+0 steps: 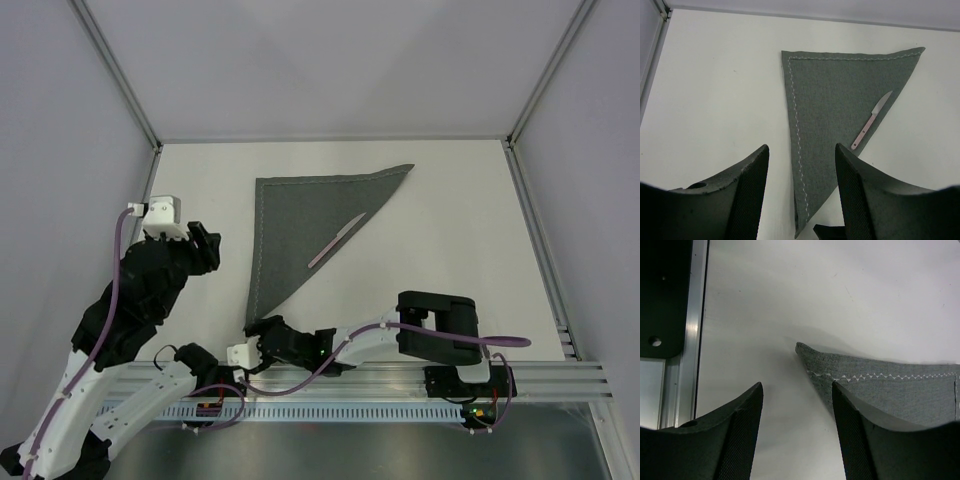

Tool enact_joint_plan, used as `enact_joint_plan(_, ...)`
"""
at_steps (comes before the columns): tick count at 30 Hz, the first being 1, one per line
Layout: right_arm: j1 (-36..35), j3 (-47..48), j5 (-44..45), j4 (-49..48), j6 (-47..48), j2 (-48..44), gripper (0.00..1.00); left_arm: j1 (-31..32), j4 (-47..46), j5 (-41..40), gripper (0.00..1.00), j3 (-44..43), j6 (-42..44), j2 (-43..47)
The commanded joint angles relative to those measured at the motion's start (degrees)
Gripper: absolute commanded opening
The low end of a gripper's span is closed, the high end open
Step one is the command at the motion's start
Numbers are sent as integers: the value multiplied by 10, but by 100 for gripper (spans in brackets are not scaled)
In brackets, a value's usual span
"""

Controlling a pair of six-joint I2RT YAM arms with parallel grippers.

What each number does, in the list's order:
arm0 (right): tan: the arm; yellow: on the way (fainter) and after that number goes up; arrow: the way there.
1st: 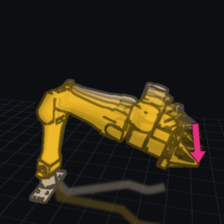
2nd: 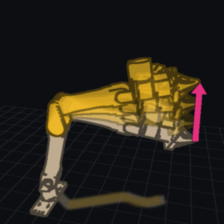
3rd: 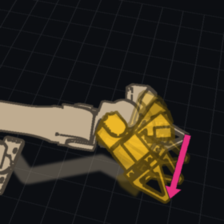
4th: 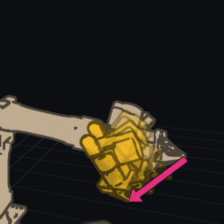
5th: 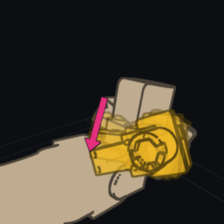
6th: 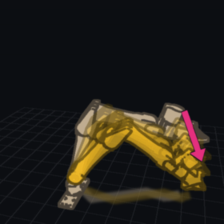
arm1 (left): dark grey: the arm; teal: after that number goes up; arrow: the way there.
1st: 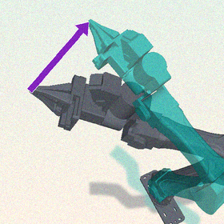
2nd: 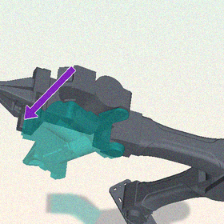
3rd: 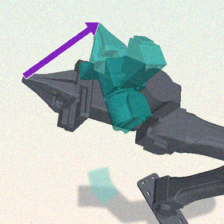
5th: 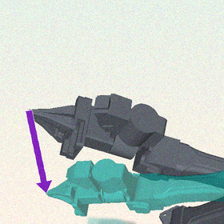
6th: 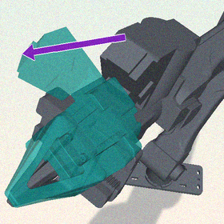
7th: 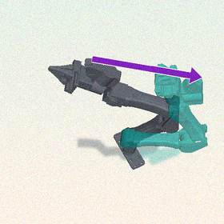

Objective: Fold the napkin, place the utensils inside, and roll it up
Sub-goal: Fold the napkin at the center of the board.

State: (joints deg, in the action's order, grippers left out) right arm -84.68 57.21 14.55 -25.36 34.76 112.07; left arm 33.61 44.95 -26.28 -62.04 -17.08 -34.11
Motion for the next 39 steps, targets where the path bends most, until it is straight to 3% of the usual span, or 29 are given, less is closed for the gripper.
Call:
enact_joint_plan(1,-8,35,29,-56,15,29,63,0,0,-10,60,10,-17,-15)
enact_joint_plan(13,-9,49,72,-139,56,99,60,0,-3,-3,59,13,-15,-26)
enact_joint_plan(24,-9,64,74,-133,51,119,40,0,-5,-3,59,20,-6,-38)
enact_joint_plan(25,-10,68,75,-124,49,119,29,0,-5,-3,59,19,-5,-38)
enact_joint_plan(27,-9,77,76,-115,42,118,21,0,-4,-5,60,20,-1,-39)
enact_joint_plan(39,-6,102,70,-49,17,80,5,0,-7,-3,60,21,0,-46)
